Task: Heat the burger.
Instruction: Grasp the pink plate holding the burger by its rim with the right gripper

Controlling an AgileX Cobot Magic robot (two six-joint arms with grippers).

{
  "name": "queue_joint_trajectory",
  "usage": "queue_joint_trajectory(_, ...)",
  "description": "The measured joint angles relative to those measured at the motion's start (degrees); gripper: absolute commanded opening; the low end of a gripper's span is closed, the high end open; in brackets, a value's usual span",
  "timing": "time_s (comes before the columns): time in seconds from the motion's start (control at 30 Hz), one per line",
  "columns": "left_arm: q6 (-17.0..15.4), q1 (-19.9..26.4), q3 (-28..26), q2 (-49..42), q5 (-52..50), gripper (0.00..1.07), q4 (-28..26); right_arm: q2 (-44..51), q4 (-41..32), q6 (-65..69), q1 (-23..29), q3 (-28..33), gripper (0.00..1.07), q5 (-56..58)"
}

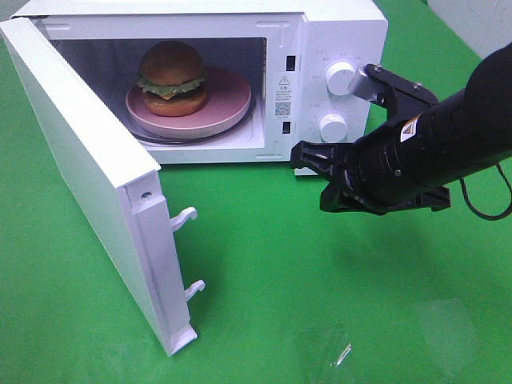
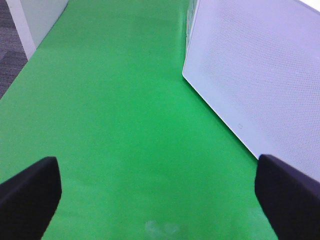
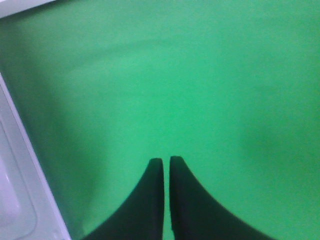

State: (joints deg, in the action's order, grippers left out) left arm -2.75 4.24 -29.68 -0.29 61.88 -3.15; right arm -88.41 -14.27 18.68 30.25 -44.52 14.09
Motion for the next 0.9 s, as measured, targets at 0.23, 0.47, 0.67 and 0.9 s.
queue_joint_trajectory(0.23, 0.0, 0.0, 0.0, 0.0, 0.0, 1.00, 0.0, 0.0, 13.2, -2.3, 0.0, -5.3, 0.04, 9.5)
queue_joint_trajectory(0.47, 0.0, 0.0, 0.0, 0.0, 0.0, 1.00, 0.0, 0.0, 20.7, -15.1, 0.0, -10.0, 0.05, 16.0)
queue_joint_trajectory(0.67, 0.0, 0.0, 0.0, 0.0, 0.0, 1.00, 0.0, 0.0, 20.9, -32.4, 0.0, -11.5, 0.06, 18.0)
queue_joint_trajectory(0.9, 0.0, 0.0, 0.0, 0.0, 0.0, 1.00, 0.0, 0.0, 21.0, -50.6, 0.0, -11.7, 0.09, 18.2)
